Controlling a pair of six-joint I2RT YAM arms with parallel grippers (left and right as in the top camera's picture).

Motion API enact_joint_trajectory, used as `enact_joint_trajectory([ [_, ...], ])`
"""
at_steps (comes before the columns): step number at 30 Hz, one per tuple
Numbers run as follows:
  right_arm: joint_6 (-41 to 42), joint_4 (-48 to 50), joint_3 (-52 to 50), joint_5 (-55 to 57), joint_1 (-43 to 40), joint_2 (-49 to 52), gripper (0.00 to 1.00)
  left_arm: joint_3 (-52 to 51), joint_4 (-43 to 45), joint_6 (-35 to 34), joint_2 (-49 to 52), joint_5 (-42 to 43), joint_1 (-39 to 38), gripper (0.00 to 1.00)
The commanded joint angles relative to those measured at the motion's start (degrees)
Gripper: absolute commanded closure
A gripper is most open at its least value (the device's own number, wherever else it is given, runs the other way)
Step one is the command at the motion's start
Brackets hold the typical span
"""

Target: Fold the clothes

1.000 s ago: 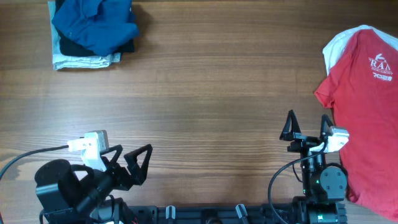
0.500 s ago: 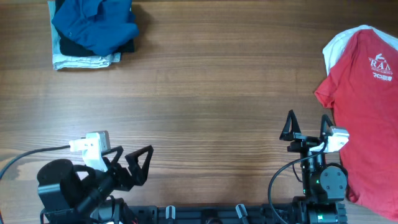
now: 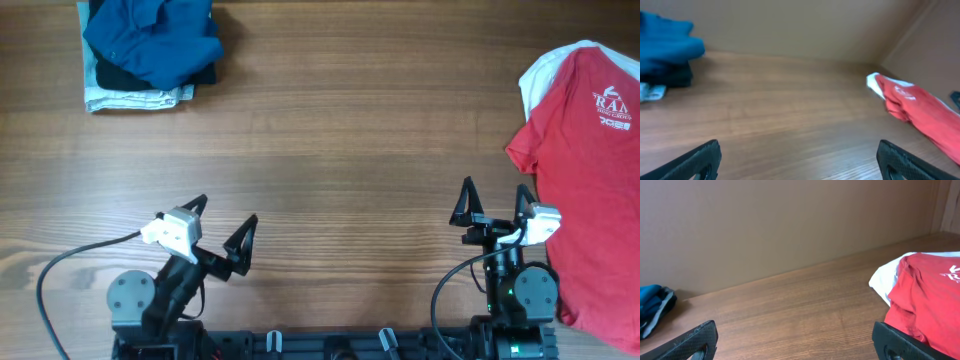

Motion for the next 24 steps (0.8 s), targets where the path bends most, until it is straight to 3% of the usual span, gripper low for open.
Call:
enact_joint_trajectory([
  [1,0.2,0.3,-0.2,-0.5,-0.2,-0.7,0.0,-5.2,3.4,1.1,-2.2,-4.1,-0.4,0.0],
  [9,0.2,0.3,-0.2,-0.5,-0.2,-0.7,0.0,-10.1,12.0,1.1,-4.5,-12.0,-0.4,0.0],
  [15,0.2,0.3,-0.2,-0.5,-0.2,-0.7,0.0,-14.1,17.5,1.1,-4.5,-13.1,-0.4,0.0],
  [24,0.2,0.3,-0.2,-0.5,-0.2,-0.7,0.0,-14.3,16.2,1.1,-4.5,-14.4,-0.4,0.0],
])
